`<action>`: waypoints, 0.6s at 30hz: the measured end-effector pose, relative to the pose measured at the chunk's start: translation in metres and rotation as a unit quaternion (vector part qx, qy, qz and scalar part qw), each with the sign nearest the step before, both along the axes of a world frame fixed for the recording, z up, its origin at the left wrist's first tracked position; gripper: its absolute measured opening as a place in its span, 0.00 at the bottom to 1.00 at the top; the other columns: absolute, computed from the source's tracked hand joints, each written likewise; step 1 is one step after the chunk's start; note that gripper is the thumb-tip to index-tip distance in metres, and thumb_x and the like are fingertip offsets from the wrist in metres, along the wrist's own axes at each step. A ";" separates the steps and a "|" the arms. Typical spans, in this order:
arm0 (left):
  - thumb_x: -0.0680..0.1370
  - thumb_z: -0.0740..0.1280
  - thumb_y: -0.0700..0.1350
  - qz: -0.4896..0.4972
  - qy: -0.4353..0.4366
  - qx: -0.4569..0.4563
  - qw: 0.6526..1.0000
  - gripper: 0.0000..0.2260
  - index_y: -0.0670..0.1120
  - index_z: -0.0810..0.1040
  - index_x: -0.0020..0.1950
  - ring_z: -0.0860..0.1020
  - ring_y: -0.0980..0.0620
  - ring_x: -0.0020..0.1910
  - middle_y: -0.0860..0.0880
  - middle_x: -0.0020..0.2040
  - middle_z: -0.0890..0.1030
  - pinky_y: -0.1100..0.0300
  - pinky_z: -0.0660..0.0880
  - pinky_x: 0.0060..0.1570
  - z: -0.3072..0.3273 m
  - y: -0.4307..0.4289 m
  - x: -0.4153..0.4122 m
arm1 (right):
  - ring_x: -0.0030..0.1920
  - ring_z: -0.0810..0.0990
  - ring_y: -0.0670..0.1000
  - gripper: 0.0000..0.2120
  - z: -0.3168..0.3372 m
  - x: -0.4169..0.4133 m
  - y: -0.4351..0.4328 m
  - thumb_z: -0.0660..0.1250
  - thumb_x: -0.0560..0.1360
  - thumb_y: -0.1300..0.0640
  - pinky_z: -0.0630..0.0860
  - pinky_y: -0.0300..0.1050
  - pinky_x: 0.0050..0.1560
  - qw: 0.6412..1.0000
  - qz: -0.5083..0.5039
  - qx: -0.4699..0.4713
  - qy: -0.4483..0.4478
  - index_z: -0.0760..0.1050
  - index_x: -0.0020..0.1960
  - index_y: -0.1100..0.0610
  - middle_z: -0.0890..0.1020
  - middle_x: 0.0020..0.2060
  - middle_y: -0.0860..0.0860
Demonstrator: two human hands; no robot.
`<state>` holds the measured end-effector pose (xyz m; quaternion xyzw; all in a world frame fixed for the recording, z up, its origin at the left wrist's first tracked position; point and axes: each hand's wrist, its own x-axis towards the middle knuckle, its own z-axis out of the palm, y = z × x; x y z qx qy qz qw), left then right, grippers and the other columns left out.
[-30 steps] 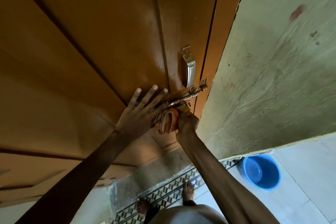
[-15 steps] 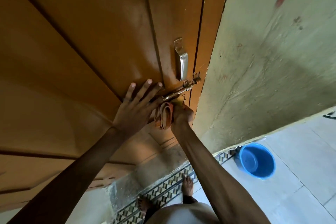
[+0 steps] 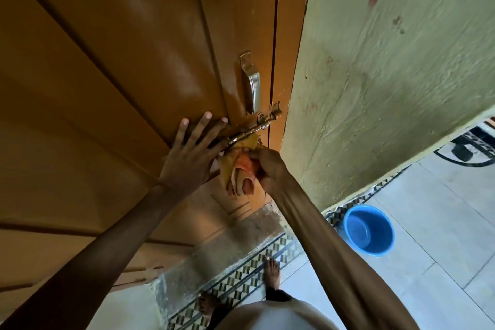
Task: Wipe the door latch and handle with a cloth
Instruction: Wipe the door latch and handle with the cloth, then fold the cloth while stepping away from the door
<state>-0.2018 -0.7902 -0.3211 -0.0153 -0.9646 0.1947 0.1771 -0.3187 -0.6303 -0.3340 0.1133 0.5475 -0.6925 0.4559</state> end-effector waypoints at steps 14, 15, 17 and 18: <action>0.78 0.72 0.40 0.057 0.101 0.211 0.971 0.17 0.47 0.77 0.66 0.73 0.44 0.67 0.43 0.68 0.76 0.46 0.72 0.65 -0.031 0.036 0.021 | 0.27 0.84 0.51 0.16 -0.017 -0.033 0.093 0.52 0.83 0.54 0.80 0.40 0.24 0.983 -0.014 -0.124 -0.137 0.72 0.57 0.65 0.85 0.34 0.59; 0.79 0.71 0.39 0.086 0.121 0.339 0.929 0.14 0.48 0.77 0.63 0.76 0.48 0.62 0.46 0.62 0.79 0.53 0.76 0.59 -0.036 0.052 0.026 | 0.28 0.85 0.52 0.20 -0.019 -0.033 0.101 0.52 0.83 0.49 0.80 0.41 0.25 0.973 -0.040 -0.161 -0.159 0.71 0.59 0.65 0.85 0.33 0.59; 0.79 0.71 0.36 0.200 0.141 0.609 0.754 0.10 0.52 0.79 0.52 0.81 0.52 0.52 0.53 0.51 0.82 0.63 0.77 0.48 -0.047 0.076 0.025 | 0.40 0.86 0.58 0.29 -0.025 -0.031 0.114 0.55 0.80 0.41 0.84 0.50 0.39 0.953 -0.075 -0.227 -0.184 0.68 0.68 0.64 0.85 0.45 0.64; 0.78 0.72 0.36 0.260 0.148 0.706 0.642 0.11 0.54 0.79 0.48 0.82 0.51 0.51 0.54 0.48 0.83 0.65 0.76 0.46 -0.051 0.082 0.018 | 0.48 0.85 0.60 0.30 -0.033 -0.032 0.118 0.58 0.79 0.41 0.82 0.55 0.48 0.948 -0.081 -0.247 -0.184 0.67 0.71 0.63 0.83 0.53 0.65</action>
